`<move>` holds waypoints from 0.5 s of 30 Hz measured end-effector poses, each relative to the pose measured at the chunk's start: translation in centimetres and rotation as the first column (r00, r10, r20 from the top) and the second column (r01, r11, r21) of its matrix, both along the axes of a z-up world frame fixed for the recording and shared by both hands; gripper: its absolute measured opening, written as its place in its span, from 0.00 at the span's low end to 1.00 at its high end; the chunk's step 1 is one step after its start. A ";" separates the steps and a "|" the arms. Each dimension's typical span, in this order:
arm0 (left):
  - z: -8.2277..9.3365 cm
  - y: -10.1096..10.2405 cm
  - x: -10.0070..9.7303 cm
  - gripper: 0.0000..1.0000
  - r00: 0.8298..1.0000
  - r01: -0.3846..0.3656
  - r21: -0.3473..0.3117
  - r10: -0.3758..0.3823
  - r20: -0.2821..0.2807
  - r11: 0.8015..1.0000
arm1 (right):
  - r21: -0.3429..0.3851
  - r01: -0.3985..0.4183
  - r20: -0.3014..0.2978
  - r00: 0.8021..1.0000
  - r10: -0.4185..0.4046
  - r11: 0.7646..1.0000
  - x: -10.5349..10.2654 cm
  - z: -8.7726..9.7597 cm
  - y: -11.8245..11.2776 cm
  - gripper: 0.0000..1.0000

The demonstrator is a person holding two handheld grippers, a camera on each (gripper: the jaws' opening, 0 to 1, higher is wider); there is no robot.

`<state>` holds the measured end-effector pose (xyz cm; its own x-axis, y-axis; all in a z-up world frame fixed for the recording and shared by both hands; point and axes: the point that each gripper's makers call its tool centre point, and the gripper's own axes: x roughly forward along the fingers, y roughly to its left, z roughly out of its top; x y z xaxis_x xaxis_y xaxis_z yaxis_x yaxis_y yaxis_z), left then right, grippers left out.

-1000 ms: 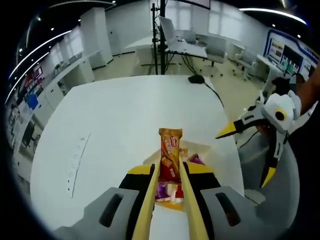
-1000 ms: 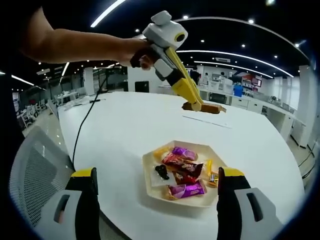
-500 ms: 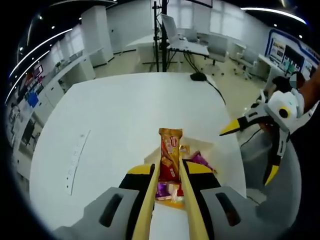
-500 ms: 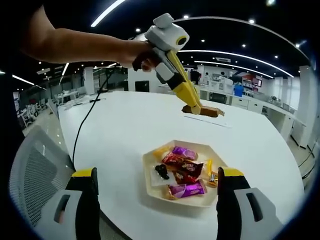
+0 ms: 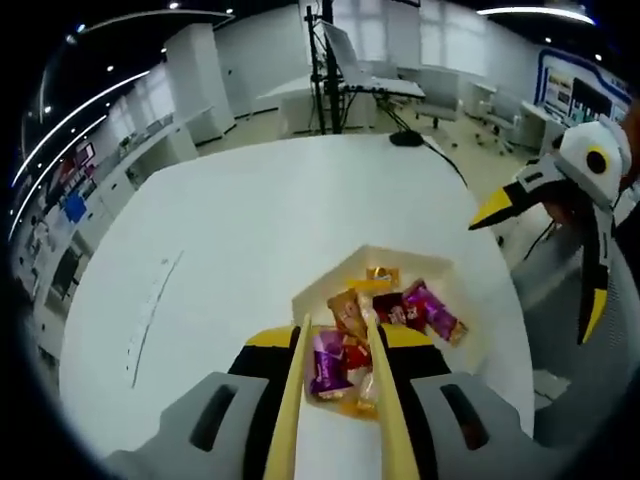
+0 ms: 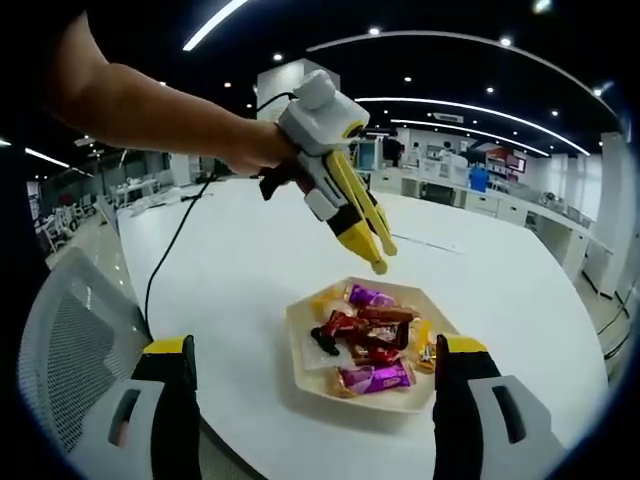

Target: Place the target food into the container with the food tongs after gripping and lifting it, then release it inside without dropping or visibly crushing the food.

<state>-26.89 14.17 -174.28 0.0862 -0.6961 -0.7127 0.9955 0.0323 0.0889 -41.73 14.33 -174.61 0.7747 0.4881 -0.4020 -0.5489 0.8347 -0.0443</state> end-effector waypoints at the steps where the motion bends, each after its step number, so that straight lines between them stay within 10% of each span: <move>1: 0.2 0.1 0.1 0.27 1.000 0.000 -0.003 0.000 0.007 1.000 | -0.002 -0.001 0.000 1.000 0.001 1.000 0.0 0.0 0.0 0.98; 15: 3.4 0.6 0.2 0.27 1.000 0.013 -0.082 -0.013 0.007 0.997 | -0.006 -0.003 -0.003 1.000 0.003 1.000 -0.1 -0.1 0.0 0.98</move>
<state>-26.73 14.72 -170.88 0.0813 -0.7532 -0.6527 0.9953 0.0269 0.0929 -41.80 14.35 -174.70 0.7723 0.4880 -0.4067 -0.5514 0.8329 -0.0476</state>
